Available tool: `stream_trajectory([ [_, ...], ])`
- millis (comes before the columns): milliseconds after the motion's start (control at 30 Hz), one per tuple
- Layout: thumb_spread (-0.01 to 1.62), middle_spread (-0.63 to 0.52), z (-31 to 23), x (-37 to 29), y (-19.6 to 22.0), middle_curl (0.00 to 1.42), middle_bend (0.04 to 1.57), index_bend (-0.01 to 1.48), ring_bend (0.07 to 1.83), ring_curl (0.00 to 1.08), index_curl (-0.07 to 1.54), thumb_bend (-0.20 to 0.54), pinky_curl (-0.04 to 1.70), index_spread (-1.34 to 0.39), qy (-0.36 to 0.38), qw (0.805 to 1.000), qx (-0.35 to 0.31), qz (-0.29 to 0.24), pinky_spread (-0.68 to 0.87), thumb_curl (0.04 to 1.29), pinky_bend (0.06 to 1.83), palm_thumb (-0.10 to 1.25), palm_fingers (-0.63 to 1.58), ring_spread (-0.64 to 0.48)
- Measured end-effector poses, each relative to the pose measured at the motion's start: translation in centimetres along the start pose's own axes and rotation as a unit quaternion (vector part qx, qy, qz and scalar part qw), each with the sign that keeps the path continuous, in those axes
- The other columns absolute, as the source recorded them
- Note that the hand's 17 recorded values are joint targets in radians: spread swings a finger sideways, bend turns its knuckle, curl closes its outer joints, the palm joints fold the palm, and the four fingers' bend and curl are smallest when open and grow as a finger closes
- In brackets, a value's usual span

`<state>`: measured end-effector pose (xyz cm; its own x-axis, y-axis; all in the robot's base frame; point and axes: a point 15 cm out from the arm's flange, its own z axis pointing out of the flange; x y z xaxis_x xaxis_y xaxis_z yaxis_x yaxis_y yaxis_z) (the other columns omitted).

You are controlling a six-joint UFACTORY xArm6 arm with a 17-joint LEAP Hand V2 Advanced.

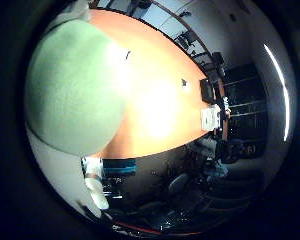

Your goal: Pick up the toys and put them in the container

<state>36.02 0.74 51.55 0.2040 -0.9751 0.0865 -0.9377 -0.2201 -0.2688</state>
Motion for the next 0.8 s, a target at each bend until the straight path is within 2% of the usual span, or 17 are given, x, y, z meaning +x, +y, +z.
stream_trajectory([
  [333,0.99,-0.15,1.0,-7.5,-3.3,0.83,1.31,1.12,1.33,0.84,0.84,-0.017,1.11,-0.24,-0.026,0.998,0.033,-0.043,-0.21,0.68,1.14,1.02,1.09,-0.25],
  [400,1.02,-0.15,2.3,-8.2,-3.1,0.83,1.30,1.11,1.33,0.84,0.84,-0.028,1.11,-0.24,-0.029,0.998,0.024,-0.047,-0.21,0.66,1.14,0.96,1.08,-0.25],
  [500,1.17,-0.16,3.7,-8.7,-3.4,0.81,1.25,1.06,1.29,0.81,0.83,-0.024,1.06,-0.25,-0.033,0.998,0.029,-0.046,-0.24,0.58,1.10,0.84,1.09,-0.25],
  [667,1.24,-0.17,5.7,-9.1,-3.3,0.73,1.11,0.78,1.20,0.70,0.76,-0.032,0.89,-0.29,-0.035,0.998,0.026,-0.047,-0.35,0.43,0.98,0.68,1.04,-0.24],
  [800,1.21,-0.20,6.1,-9.2,-2.9,0.69,1.01,0.47,1.15,0.64,0.69,-0.034,0.82,-0.36,-0.035,0.998,0.021,-0.049,-0.43,0.34,0.92,0.56,0.83,-0.25],
])
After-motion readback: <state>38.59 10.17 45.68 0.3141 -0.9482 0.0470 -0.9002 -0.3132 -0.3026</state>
